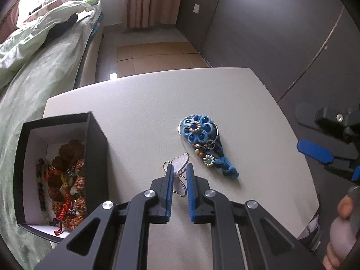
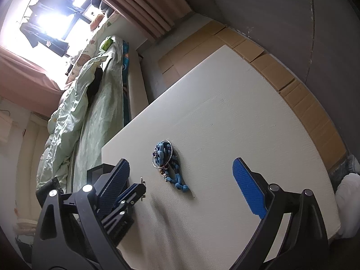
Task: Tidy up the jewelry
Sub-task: 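Move the left gripper to the white butterfly pendant and grasp it, then carry the butterfly pendant into the box and open the left gripper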
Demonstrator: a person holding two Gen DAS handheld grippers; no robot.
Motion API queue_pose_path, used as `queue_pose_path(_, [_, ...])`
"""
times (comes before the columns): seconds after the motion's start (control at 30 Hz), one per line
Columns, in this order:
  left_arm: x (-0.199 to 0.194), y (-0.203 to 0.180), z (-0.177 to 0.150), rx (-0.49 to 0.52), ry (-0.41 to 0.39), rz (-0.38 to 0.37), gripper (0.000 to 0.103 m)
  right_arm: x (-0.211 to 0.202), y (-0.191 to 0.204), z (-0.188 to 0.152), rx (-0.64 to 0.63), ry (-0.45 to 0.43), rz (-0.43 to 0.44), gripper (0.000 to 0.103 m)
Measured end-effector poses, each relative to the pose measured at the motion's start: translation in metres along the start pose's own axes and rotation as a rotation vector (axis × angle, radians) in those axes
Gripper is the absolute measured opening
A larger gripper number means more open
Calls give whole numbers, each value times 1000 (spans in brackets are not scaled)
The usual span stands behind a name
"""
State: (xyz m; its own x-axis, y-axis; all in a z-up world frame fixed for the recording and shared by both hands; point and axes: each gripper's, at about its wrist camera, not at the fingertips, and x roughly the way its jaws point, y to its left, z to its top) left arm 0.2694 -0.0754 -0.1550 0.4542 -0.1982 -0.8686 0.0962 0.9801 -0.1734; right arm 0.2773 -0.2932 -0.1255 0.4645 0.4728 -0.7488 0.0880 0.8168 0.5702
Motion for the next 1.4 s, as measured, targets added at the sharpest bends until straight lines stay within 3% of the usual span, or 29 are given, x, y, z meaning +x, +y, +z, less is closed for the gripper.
queue_pose_path(0.37, [-40, 24, 9, -75, -67, -61, 9, 12, 10, -2, -13, 16, 10, 92])
queue_pose_path(0.57, [-63, 43, 17, -121, -116, -81, 9, 33, 20, -3, -26, 47, 18, 61])
queue_pose_path(0.63, [-70, 49, 20, -134, -128, -85, 9, 44, 23, -4, -34, 60, 9, 57])
queue_pose_path(0.83, [-83, 74, 25, -178, -153, -92, 9, 68, 43, -4, -113, 80, -52, 58])
queue_pose_path(0.9, [-86, 82, 28, -191, -160, -96, 9, 74, 53, -6, -157, 80, -84, 68])
queue_pose_path(0.93, [-87, 85, 29, -196, -162, -97, 9, 76, 60, -7, -192, 70, -111, 81])
queue_pose_path(0.97, [-88, 88, 30, -201, -165, -99, 9, 78, 66, -9, -223, 52, -139, 88])
queue_pose_path(1.23, [-91, 113, 36, -239, -167, -114, 9, 109, 91, -19, -401, 46, -276, 88])
queue_pose_path(1.4, [-78, 125, 36, -251, -113, -116, 9, 131, 98, -26, -476, 94, -320, 87])
